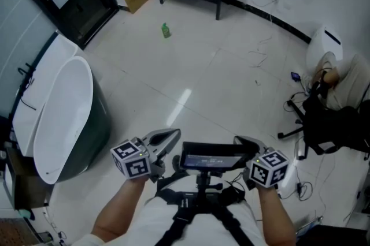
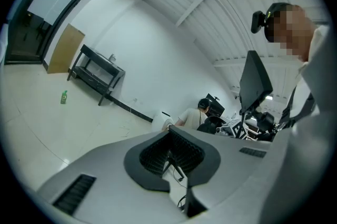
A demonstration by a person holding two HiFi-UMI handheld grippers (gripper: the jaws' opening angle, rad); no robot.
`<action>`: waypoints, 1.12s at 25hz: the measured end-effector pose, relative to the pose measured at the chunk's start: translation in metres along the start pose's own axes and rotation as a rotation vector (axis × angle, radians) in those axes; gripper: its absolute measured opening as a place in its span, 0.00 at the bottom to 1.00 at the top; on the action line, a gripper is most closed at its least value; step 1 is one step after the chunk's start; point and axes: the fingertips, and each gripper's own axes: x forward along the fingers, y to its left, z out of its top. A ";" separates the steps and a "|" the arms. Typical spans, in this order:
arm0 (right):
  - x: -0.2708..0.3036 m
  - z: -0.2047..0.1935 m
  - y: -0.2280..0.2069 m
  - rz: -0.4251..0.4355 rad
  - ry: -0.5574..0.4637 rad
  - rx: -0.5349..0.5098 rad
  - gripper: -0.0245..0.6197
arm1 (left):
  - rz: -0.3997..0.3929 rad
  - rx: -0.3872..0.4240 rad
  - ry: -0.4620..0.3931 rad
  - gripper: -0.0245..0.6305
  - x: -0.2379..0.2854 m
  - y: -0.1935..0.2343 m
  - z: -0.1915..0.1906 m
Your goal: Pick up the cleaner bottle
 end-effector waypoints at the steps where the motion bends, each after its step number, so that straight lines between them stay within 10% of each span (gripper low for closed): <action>1: 0.002 0.003 -0.006 -0.021 -0.001 0.000 0.05 | 0.009 0.006 -0.006 0.04 0.001 0.004 0.004; 28: 0.048 0.044 -0.036 -0.156 0.026 -0.043 0.13 | 0.078 0.054 -0.008 0.04 0.005 0.045 0.031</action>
